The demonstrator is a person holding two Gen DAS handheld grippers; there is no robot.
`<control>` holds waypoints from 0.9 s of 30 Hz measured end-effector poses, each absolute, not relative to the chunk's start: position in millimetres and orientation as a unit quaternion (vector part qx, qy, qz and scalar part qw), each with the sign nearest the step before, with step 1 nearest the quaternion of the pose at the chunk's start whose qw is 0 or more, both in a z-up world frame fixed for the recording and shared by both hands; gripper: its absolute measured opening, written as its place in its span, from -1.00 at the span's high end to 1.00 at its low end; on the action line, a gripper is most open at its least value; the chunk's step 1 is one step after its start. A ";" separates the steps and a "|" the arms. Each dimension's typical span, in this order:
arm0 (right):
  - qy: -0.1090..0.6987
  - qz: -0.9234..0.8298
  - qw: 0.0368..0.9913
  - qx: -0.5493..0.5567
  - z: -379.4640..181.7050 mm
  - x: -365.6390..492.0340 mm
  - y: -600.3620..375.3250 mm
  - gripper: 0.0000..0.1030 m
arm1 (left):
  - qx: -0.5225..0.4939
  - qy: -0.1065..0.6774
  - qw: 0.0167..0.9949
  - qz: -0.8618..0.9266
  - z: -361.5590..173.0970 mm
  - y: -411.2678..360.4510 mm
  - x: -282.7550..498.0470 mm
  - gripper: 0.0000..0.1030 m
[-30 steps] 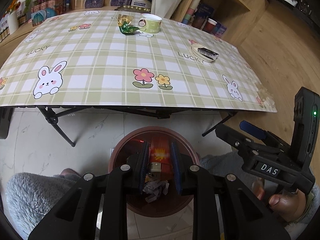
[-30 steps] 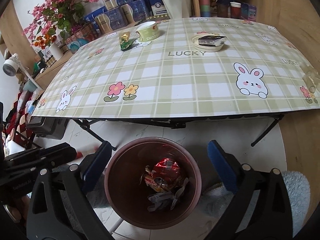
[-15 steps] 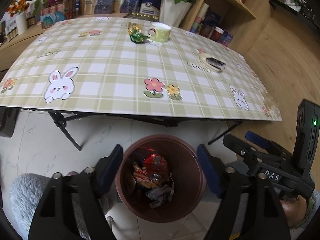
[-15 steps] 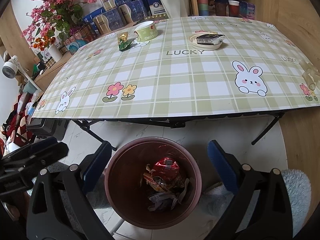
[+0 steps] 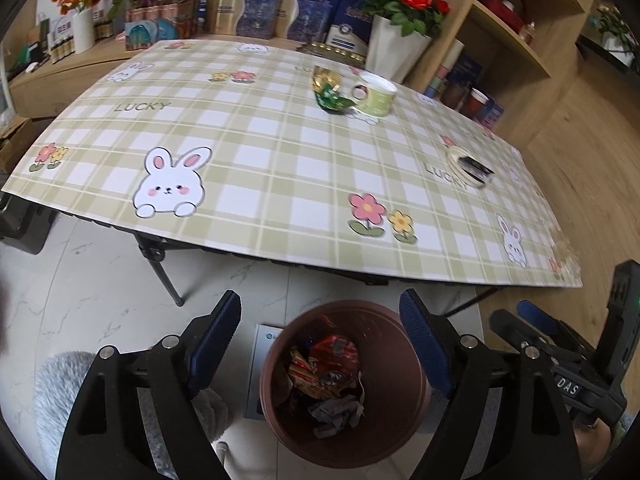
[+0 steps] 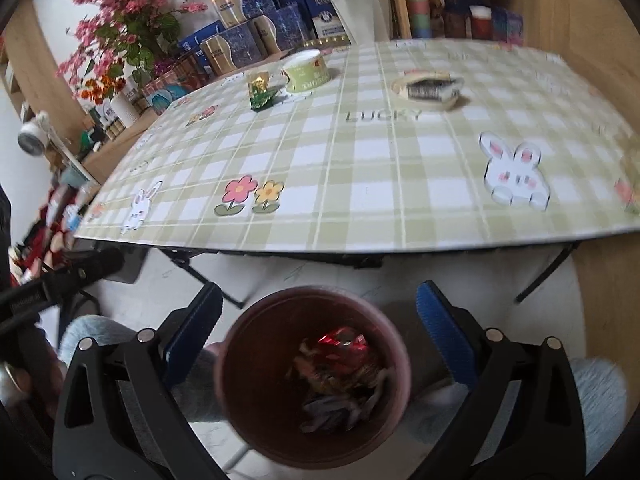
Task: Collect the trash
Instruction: 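Grasp the black Face snack pack off the beige lid with the right tool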
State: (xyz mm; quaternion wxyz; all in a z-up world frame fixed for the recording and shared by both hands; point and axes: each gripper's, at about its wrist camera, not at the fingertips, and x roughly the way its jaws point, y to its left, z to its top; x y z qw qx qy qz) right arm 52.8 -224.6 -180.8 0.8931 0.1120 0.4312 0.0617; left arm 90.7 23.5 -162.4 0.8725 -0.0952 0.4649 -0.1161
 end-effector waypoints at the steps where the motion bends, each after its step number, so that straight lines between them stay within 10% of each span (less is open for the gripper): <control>1: 0.429 0.065 0.894 0.107 -179.8 54.3 -225.2 -0.86 | -0.097 0.464 0.873 -0.113 -162.0 25.5 93.1 -0.56; 12: 0.428 0.068 0.900 0.050 -159.5 116.2 -279.4 -0.85 | -0.092 0.454 0.881 -0.098 -157.8 34.9 133.3 -0.57; 20: 0.415 0.075 0.907 0.016 -147.4 213.7 -334.7 -0.24 | -0.088 0.446 0.886 -0.087 -154.7 36.9 174.7 -0.57; 27: 0.440 0.073 0.895 0.001 -173.2 276.0 -346.9 -0.16 | -0.083 0.444 0.888 -0.089 -153.7 31.8 202.2 -0.57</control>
